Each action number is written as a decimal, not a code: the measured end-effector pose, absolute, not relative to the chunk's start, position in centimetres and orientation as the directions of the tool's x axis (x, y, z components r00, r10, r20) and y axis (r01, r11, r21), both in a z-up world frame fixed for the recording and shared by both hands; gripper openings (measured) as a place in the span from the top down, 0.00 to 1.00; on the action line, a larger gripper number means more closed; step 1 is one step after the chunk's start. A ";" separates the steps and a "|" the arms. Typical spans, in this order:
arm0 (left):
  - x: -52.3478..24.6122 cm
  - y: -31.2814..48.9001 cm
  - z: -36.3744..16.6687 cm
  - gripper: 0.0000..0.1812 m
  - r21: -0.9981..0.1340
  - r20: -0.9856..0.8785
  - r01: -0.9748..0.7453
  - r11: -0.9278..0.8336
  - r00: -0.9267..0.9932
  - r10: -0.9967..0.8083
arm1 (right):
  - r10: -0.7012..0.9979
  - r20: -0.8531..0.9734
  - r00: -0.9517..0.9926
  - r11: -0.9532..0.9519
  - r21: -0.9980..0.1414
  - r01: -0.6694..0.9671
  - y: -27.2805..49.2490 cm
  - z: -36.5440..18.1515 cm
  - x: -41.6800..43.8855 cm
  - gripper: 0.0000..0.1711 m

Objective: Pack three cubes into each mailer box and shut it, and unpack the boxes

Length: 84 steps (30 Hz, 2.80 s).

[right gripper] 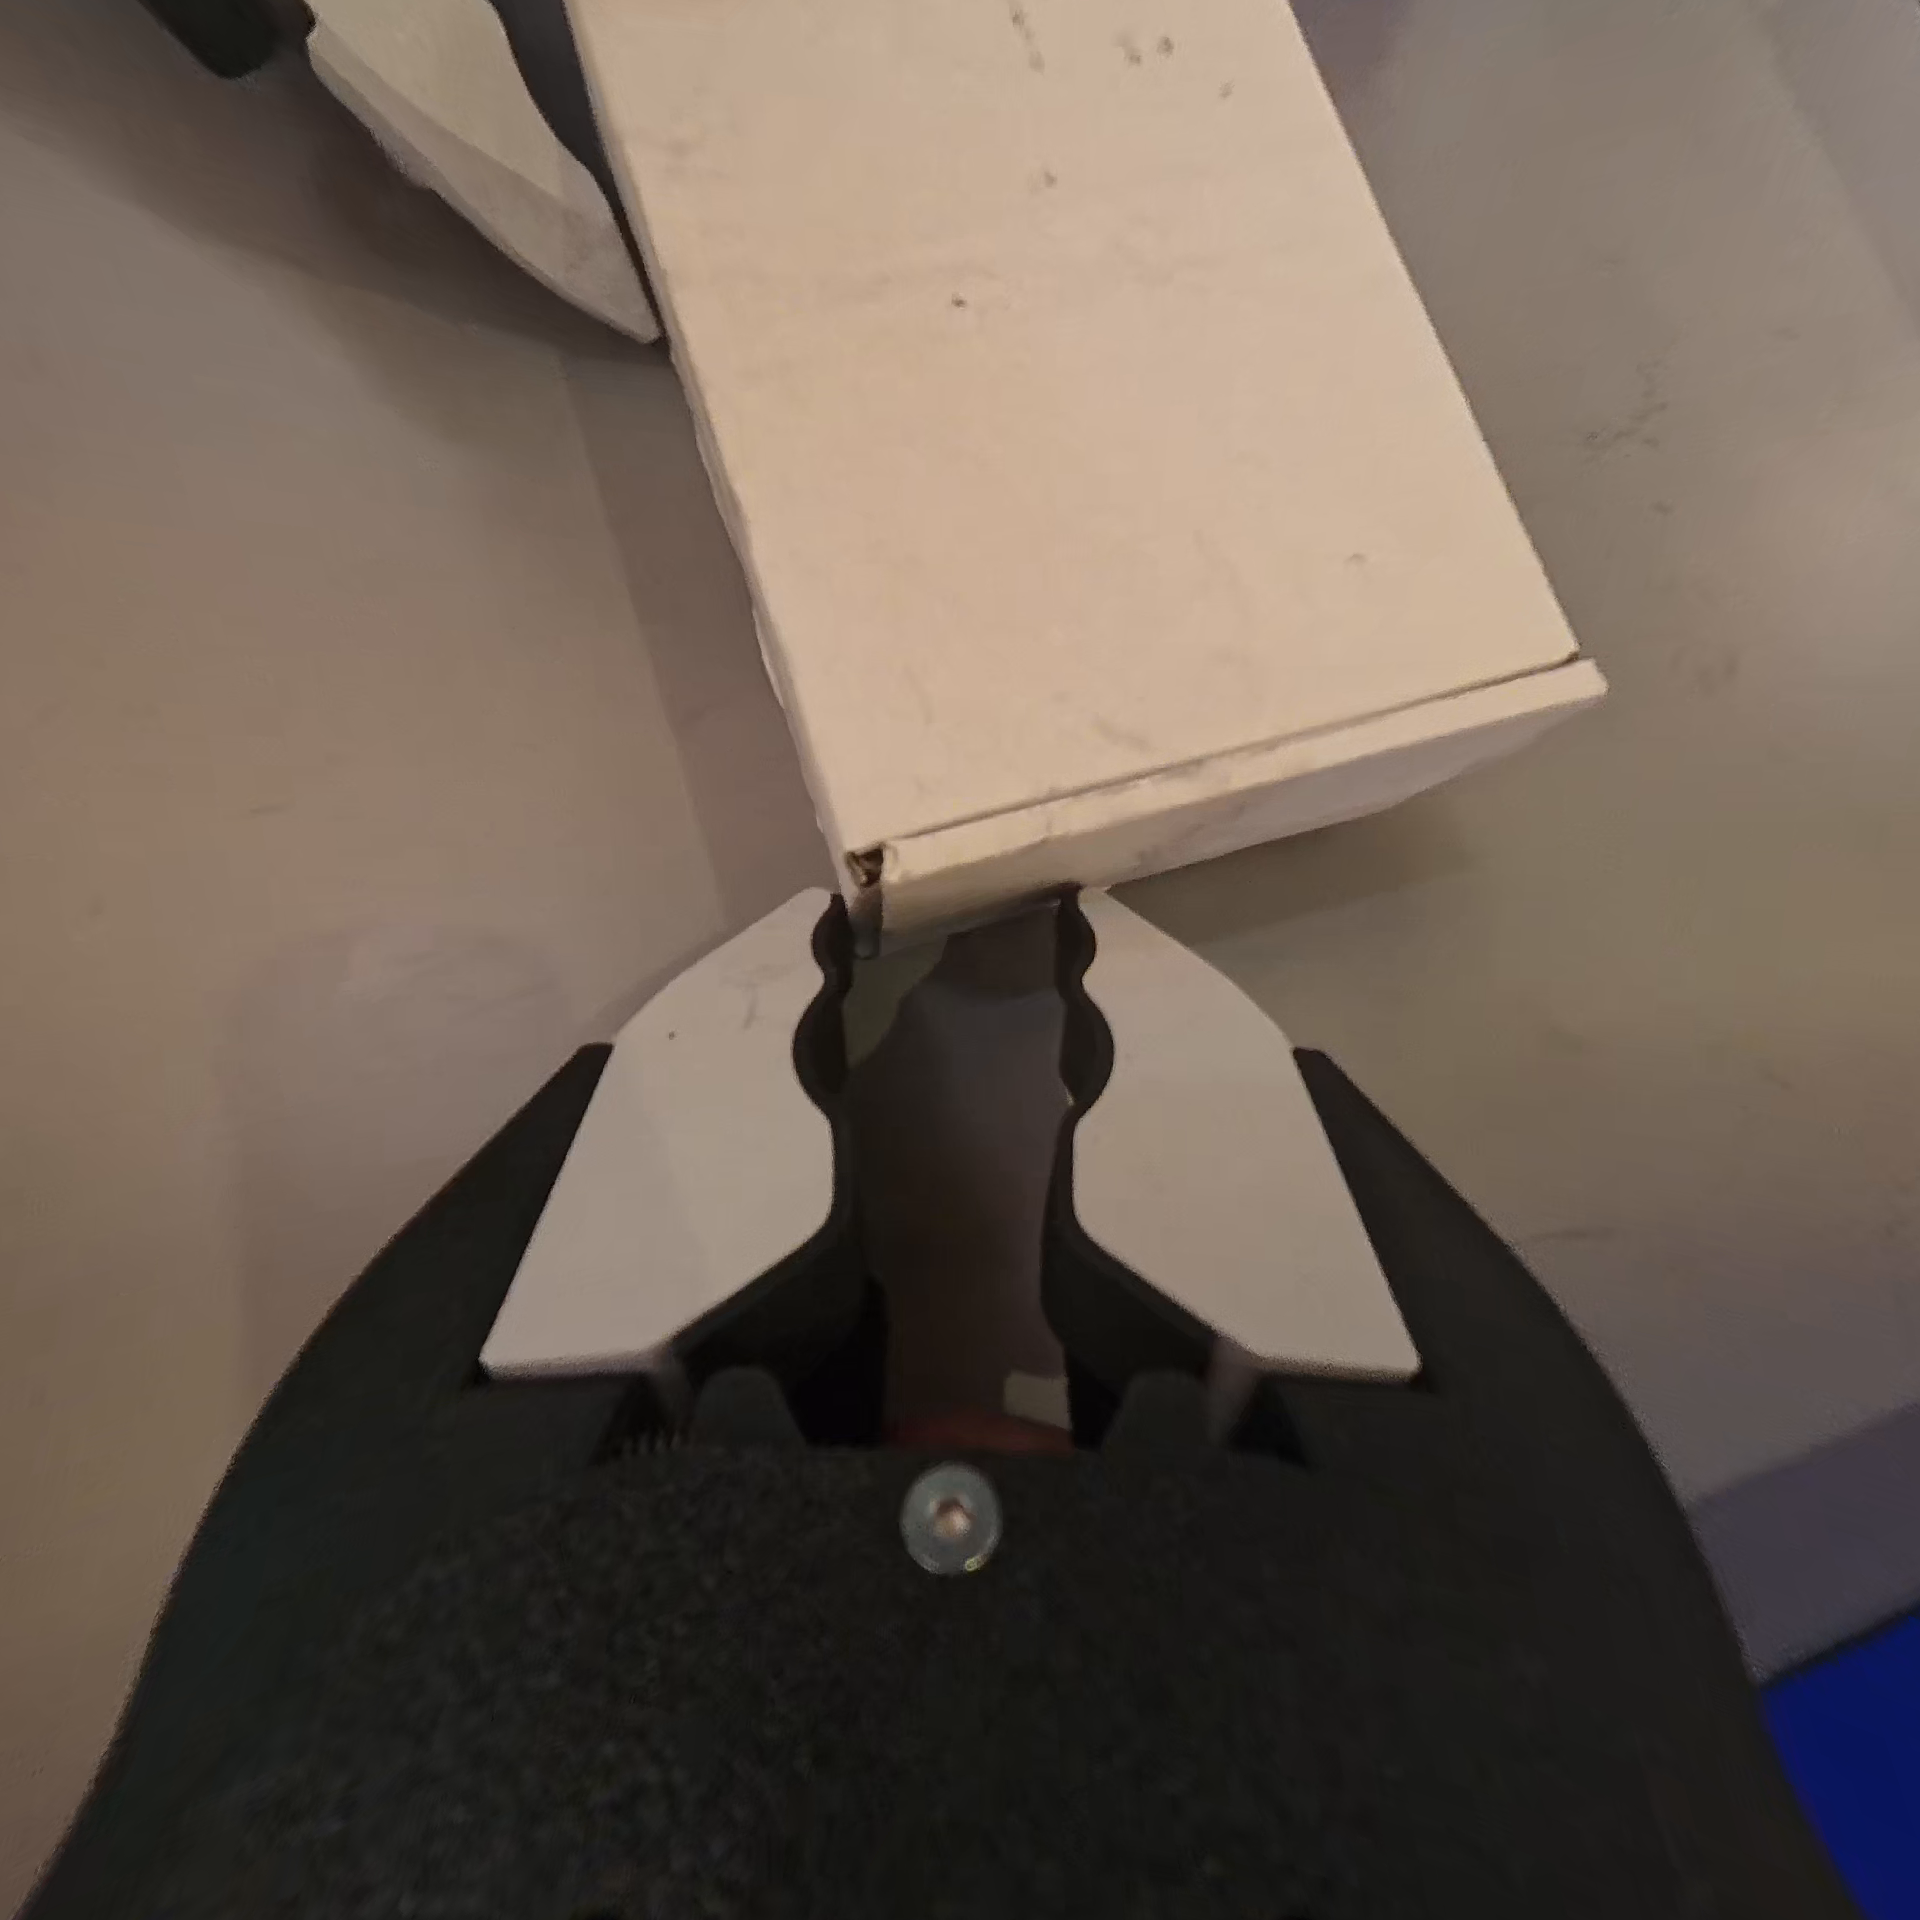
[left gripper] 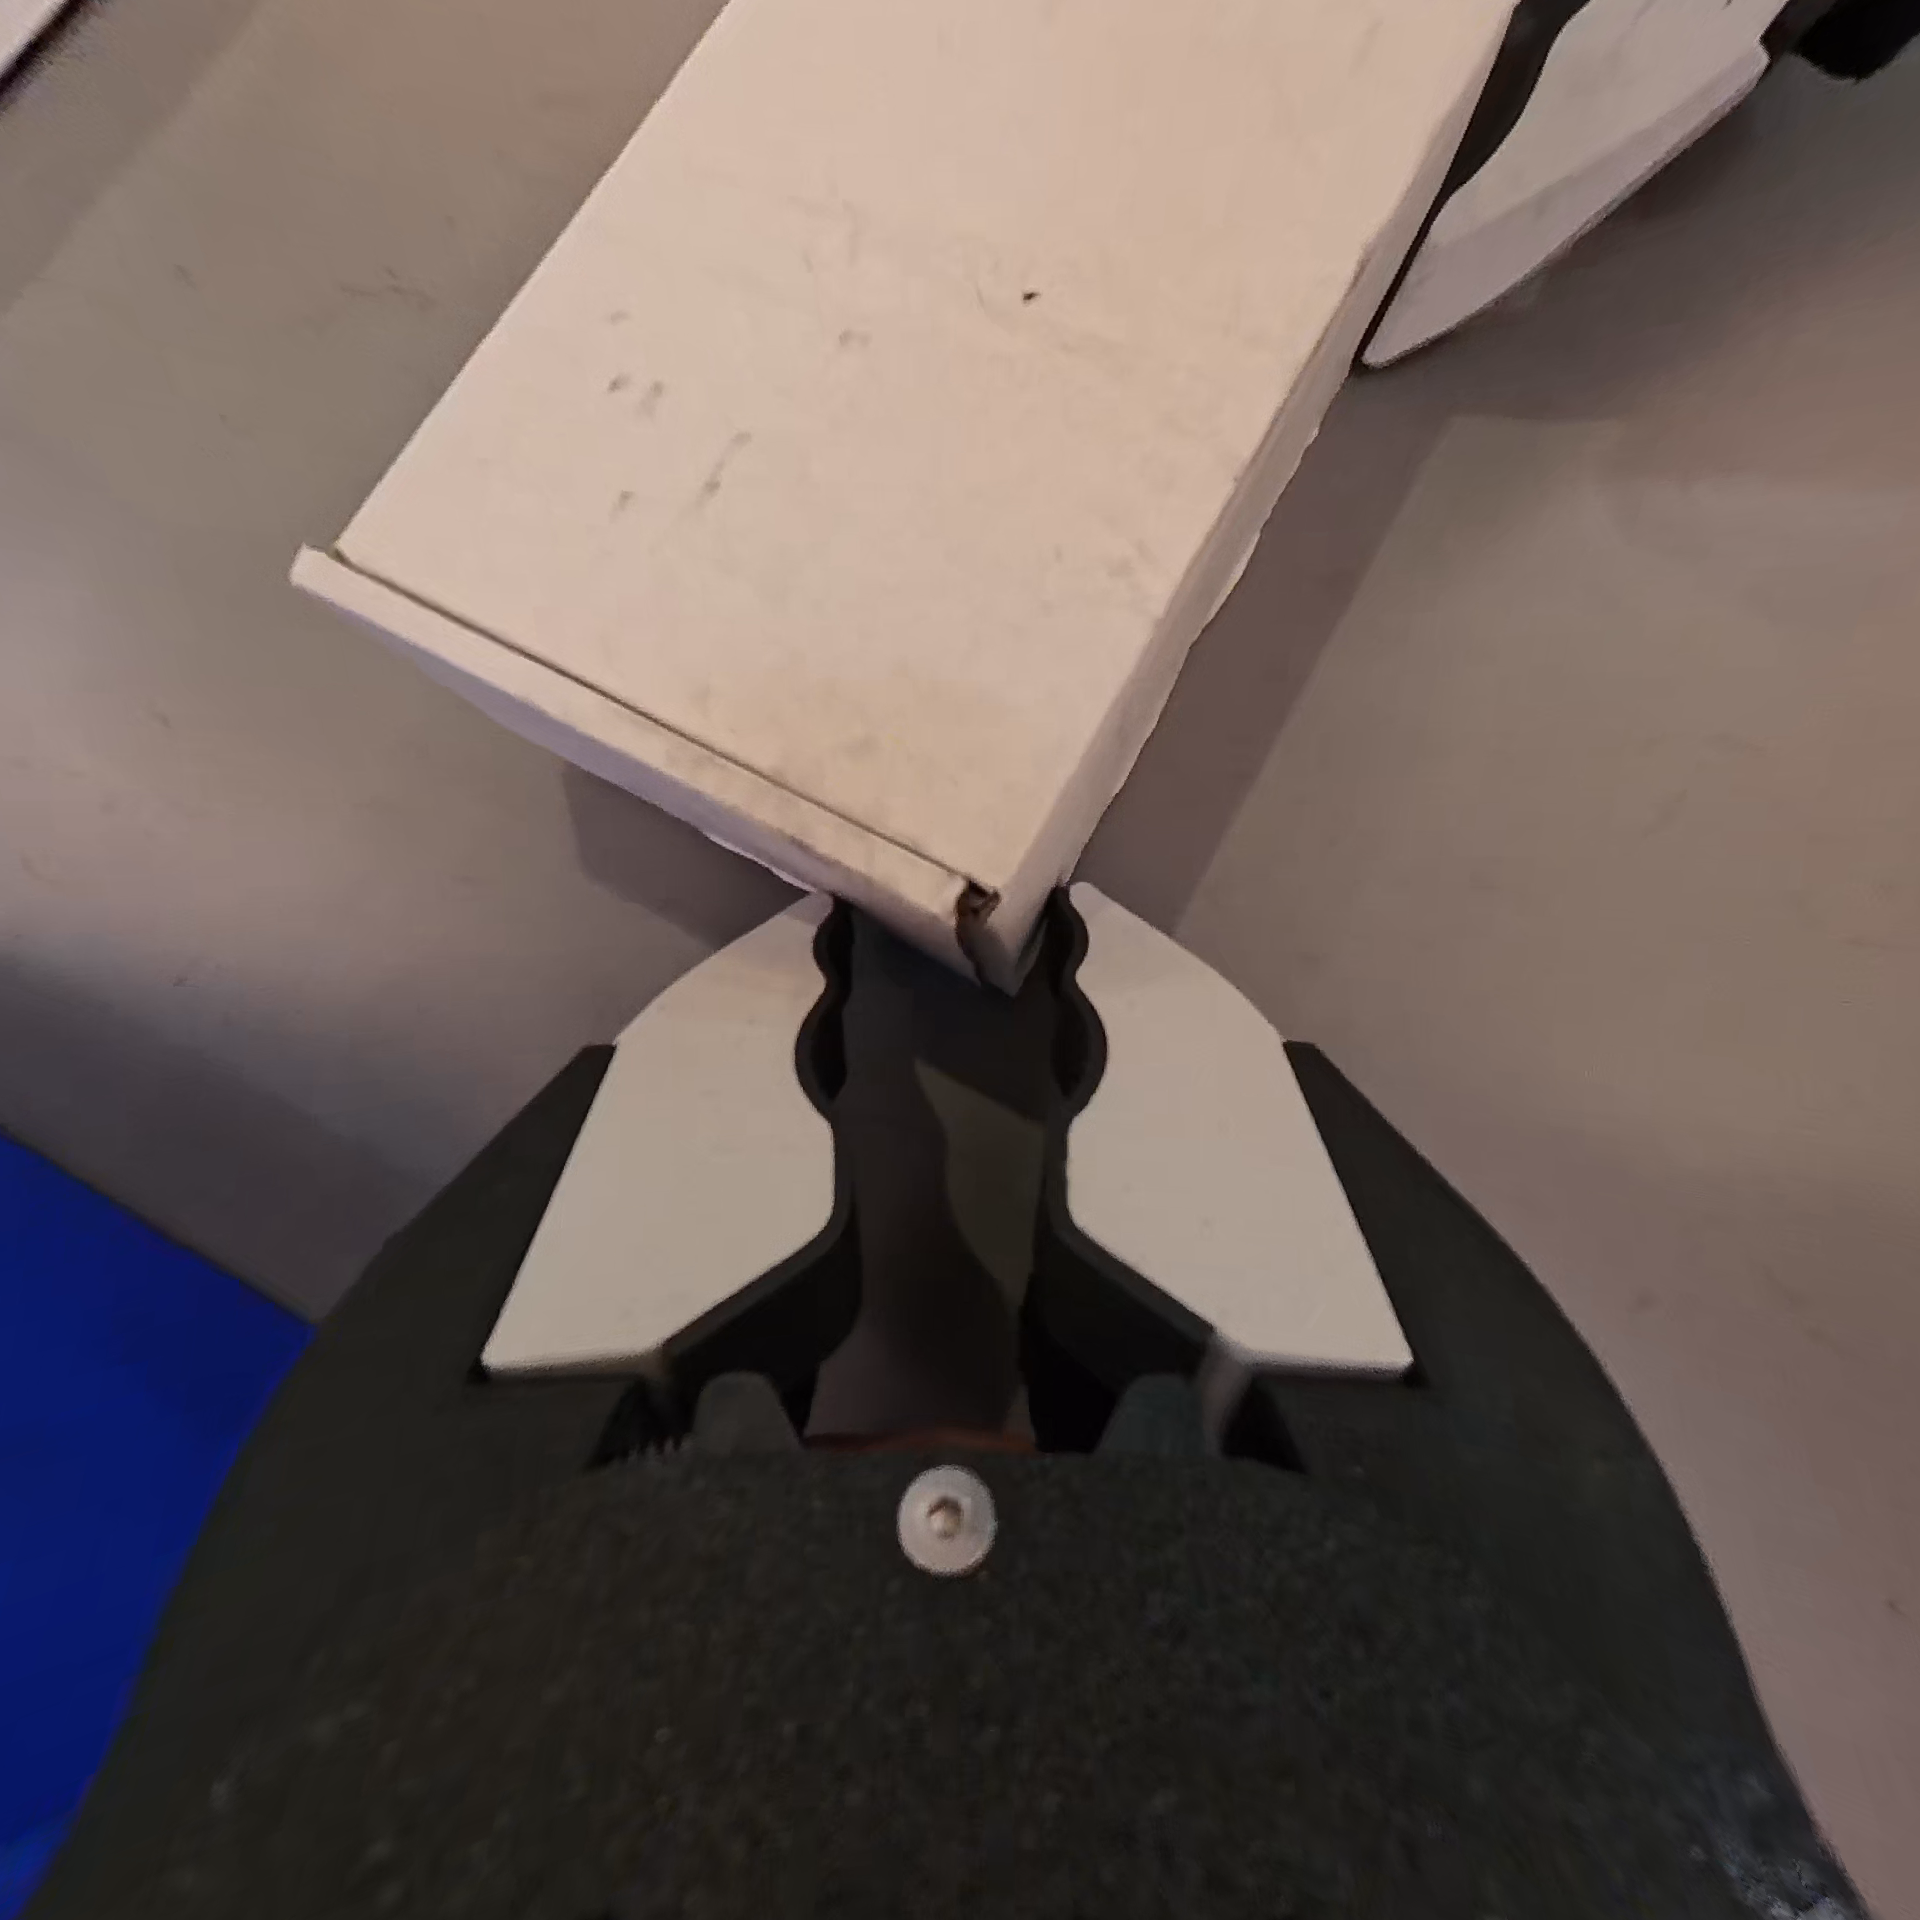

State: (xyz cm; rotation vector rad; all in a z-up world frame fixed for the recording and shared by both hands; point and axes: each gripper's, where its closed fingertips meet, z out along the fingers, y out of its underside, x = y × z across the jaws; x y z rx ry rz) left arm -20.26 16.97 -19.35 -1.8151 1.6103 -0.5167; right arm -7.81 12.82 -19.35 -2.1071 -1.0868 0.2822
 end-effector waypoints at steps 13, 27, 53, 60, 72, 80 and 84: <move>-24.8 10.2 -15.9 0.67 -0.721 -0.026 -0.649 -0.244 0.378 -0.925 | 0.789 0.269 0.552 -0.379 -0.494 0.783 12.7 -13.0 -10.7 0.33; -25.9 4.5 -17.6 0.73 -0.733 -0.090 -0.668 -0.127 0.281 -0.956 | 0.904 0.203 0.377 -0.362 -0.110 0.926 18.6 -18.2 -11.9 0.19; -23.1 6.0 -14.6 0.76 -0.849 0.013 -0.501 -0.168 0.297 -0.955 | 0.787 0.355 0.504 -0.505 -0.099 0.857 21.9 -12.5 23.7 0.18; -24.6 7.3 -15.4 0.76 -0.836 0.050 -0.499 -0.230 0.349 -0.936 | 0.800 0.357 0.482 -0.549 0.113 0.828 22.2 -13.4 27.6 0.20; -29.5 11.9 -10.4 0.66 -0.948 0.013 -0.252 -0.194 0.579 -0.815 | 0.140 0.513 0.847 -0.393 -0.756 0.523 13.9 1.2 17.7 0.52; -28.8 12.5 -9.6 0.65 -0.956 0.109 -0.155 -0.247 0.597 -0.795 | 0.050 0.132 0.990 -0.454 -0.880 0.140 1.7 -13.0 5.2 0.71; -28.6 12.0 -9.5 0.65 -0.959 -0.012 -0.235 -0.156 0.589 -0.808 | 0.085 -0.023 0.996 -0.559 -0.829 0.028 0.2 -16.3 1.7 0.70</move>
